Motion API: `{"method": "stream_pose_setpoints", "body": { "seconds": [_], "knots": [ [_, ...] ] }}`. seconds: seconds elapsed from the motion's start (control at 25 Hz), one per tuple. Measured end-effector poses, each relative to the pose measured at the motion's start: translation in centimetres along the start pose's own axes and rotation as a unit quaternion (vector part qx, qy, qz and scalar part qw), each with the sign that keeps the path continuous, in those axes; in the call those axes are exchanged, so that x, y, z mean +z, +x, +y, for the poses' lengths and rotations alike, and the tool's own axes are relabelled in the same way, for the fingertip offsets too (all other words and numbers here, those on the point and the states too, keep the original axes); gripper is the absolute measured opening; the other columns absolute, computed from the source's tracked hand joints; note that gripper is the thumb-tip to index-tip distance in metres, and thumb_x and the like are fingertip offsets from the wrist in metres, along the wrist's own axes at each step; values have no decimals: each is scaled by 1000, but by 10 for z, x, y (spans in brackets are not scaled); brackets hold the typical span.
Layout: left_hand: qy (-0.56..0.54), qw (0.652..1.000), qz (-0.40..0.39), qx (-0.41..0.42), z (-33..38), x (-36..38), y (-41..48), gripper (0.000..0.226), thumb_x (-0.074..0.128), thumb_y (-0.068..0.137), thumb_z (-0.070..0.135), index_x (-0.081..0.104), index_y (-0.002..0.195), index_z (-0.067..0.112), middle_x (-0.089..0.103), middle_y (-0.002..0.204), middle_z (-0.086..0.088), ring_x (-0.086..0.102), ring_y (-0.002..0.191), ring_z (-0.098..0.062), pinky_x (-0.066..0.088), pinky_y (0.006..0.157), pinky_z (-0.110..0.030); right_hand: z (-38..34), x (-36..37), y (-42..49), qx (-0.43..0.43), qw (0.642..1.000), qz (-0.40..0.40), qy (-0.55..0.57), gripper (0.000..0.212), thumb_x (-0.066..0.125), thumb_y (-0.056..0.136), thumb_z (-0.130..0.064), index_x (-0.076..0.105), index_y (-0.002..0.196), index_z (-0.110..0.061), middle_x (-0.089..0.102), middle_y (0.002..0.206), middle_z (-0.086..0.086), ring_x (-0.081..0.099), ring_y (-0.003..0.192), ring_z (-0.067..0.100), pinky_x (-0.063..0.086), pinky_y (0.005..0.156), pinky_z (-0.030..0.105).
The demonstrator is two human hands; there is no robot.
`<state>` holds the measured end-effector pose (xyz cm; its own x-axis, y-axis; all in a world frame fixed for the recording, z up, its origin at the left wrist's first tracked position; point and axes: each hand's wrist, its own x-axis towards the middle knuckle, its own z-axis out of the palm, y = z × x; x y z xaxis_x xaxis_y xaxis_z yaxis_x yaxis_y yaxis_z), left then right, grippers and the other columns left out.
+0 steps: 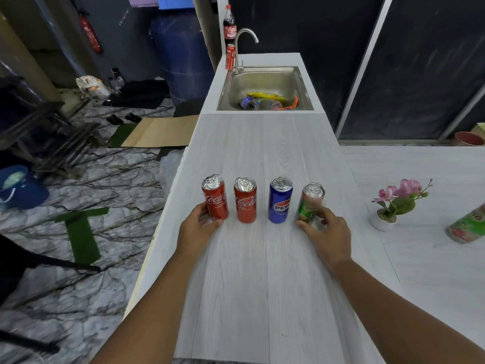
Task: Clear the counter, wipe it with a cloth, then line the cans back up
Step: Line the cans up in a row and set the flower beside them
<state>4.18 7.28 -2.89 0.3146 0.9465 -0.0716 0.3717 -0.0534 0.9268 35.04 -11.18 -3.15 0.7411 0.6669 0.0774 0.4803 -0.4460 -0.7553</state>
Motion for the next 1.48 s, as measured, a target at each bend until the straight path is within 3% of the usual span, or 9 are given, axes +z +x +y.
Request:
{"method": "stream_pose_setpoints", "body": {
  "seconds": [0.16,0.28,0.48,0.6,0.76,0.92,1.12,1.32,1.48],
  "knots": [
    [-16,998,65,-17,-4,13,-30,86,87,90,19,39,161,24,50,161,6,47,148,-12,42,121,-39,1,-11,-9,11,997,-18,76,100,89,69,-69,45,153,-39,63,129,-12,60,116,10,53,100,34],
    [95,989,109,36,-16,29,-75,68,82,93,35,48,152,28,54,153,9,49,142,-11,41,117,-31,16,-23,-28,-2,997,-7,72,84,87,78,-58,48,150,-38,64,131,-15,59,119,6,53,105,35],
    [262,942,-43,207,-9,70,-120,46,64,102,51,63,143,32,55,153,15,40,147,1,39,121,-24,46,-46,-66,0,999,25,37,68,82,86,-55,55,146,-38,61,139,-15,53,128,4,46,111,32],
    [285,923,-90,245,8,114,-131,55,51,102,64,57,149,36,48,161,17,31,155,-2,32,128,-30,60,-58,-81,-8,999,34,13,68,83,85,-53,57,146,-36,60,141,-13,52,131,7,44,113,33],
    [324,888,-151,289,35,177,-134,65,37,103,70,44,158,36,35,171,15,19,162,-6,8,132,-28,85,-84,-92,-22,996,60,-60,67,84,87,-48,61,145,-25,61,147,-1,50,141,22,41,118,40],
    [342,855,-205,331,64,239,-135,70,31,104,69,35,163,32,26,176,9,11,164,-11,5,135,-36,110,-122,-88,46,992,110,-48,65,80,92,-43,57,149,-22,55,155,4,43,147,26,39,122,48],
    [339,853,-188,349,69,268,-137,67,31,105,69,36,163,35,26,175,12,10,164,-7,6,135,-35,147,-193,-43,177,963,188,76,77,80,93,-40,43,158,-23,50,159,3,41,149,25,38,123,48],
    [336,855,-172,354,69,268,-136,64,35,104,69,39,161,39,27,173,17,10,162,-2,1,133,-29,161,-243,20,173,951,203,158,99,90,86,-32,30,165,-27,43,165,0,44,149,19,39,123,47],
    [341,858,-178,341,69,268,-134,65,34,103,72,37,161,42,23,174,22,4,162,3,2,133,-29,176,-256,56,167,952,166,195,77,90,82,-12,54,148,-25,61,147,2,57,138,22,49,111,44]
  ]
}}
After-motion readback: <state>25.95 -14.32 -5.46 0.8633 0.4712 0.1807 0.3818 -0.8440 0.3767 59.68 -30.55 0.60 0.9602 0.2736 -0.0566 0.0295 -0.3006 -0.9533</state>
